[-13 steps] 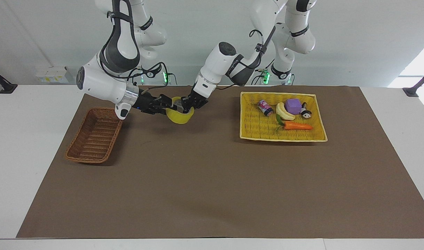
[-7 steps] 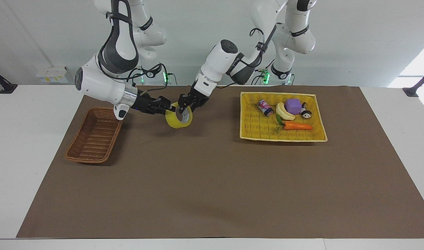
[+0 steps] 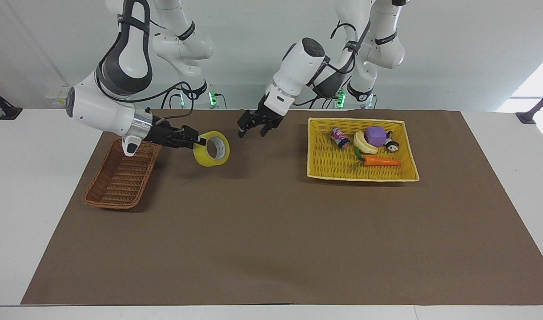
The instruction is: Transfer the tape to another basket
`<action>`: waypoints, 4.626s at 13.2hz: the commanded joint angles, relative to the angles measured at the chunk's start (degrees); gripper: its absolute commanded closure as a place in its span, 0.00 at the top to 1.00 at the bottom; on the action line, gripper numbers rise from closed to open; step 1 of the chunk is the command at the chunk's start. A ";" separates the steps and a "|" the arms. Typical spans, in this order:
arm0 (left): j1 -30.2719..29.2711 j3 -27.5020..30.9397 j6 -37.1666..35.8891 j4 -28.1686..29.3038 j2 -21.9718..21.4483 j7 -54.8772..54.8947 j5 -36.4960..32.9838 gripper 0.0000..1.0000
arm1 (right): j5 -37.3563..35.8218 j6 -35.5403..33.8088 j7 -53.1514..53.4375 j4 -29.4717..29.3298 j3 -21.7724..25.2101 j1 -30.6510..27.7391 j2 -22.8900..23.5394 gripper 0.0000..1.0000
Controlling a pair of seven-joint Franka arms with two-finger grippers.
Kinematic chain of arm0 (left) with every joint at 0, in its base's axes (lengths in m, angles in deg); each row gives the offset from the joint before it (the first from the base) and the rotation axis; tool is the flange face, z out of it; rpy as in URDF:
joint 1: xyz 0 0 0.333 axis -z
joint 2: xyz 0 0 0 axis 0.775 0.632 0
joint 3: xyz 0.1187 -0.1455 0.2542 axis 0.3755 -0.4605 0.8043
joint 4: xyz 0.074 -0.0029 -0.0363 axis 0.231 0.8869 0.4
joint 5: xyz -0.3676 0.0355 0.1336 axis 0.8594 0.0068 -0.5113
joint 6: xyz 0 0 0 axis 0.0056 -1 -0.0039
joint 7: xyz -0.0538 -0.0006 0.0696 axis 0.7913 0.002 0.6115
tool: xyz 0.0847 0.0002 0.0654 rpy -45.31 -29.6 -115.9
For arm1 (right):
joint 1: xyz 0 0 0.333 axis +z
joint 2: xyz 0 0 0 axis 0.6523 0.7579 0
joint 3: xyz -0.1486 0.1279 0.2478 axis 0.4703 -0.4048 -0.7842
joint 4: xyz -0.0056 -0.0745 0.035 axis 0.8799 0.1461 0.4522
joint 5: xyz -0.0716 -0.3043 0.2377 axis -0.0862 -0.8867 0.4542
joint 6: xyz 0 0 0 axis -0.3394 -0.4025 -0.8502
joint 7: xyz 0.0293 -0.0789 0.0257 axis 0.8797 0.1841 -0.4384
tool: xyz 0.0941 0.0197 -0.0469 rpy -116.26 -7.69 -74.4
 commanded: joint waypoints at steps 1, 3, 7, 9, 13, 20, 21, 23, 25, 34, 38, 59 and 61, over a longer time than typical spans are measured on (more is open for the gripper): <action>-6.42 -0.31 -7.05 1.73 -4.26 6.81 0.93 1.00 | -6.20 -1.54 -5.53 -3.00 -0.35 -5.10 1.52 0.00; -10.64 0.04 -11.44 1.55 -5.05 12.43 -0.91 1.00 | -13.49 -0.93 -11.23 -5.29 -0.35 -8.89 2.58 0.00; -19.78 0.31 -16.47 1.28 -5.67 20.62 -8.90 1.00 | -19.33 -2.06 -21.61 -11.33 -0.26 -14.78 5.12 0.00; -24.09 0.31 -18.75 -0.46 -5.67 22.64 -14.61 1.00 | -20.29 -2.59 -24.52 -12.68 -0.17 -17.15 5.57 0.00; -33.06 0.40 -28.94 -6.61 -5.67 37.74 -17.86 1.00 | -34.41 5.99 -37.06 -9.79 -0.17 -17.87 5.31 0.00; -36.15 0.66 -46.24 -19.35 -4.61 53.39 -29.04 1.00 | -42.09 13.41 -39.39 -5.92 -0.26 -13.04 4.78 0.00; -37.63 0.57 -49.32 -21.37 -4.26 55.24 -29.22 1.00 | -42.09 13.41 -39.13 -5.48 -0.26 -12.95 4.61 0.00; -38.61 0.40 -52.16 -23.85 -3.47 55.61 -28.44 1.00 | -42.09 13.41 -37.20 -3.90 -0.26 -11.81 3.82 0.00; -38.61 0.40 -49.71 -22.72 -4.08 55.52 -28.08 1.00 | -42.09 13.49 -36.05 -1.36 -0.26 -11.37 2.42 0.00; -39.14 0.40 -49.17 -22.44 -4.17 55.26 -28.08 1.00 | -38.68 11.38 -24.54 1.91 -0.88 -8.55 0.21 1.00; -39.40 0.40 -49.17 -22.36 -4.17 55.26 -28.08 1.00 | -38.49 11.82 -15.96 -3.52 -1.05 -5.40 0.03 1.00; -41.34 0.49 -51.98 -22.80 -8.48 54.47 -23.33 1.00 | -38.49 -9.35 21.43 -16.11 -0.35 3.58 -15.08 1.00; -41.34 0.49 -52.16 -22.27 -8.83 54.64 -23.33 1.00 | -38.40 -11.19 20.73 -15.14 -0.70 3.75 -16.49 1.00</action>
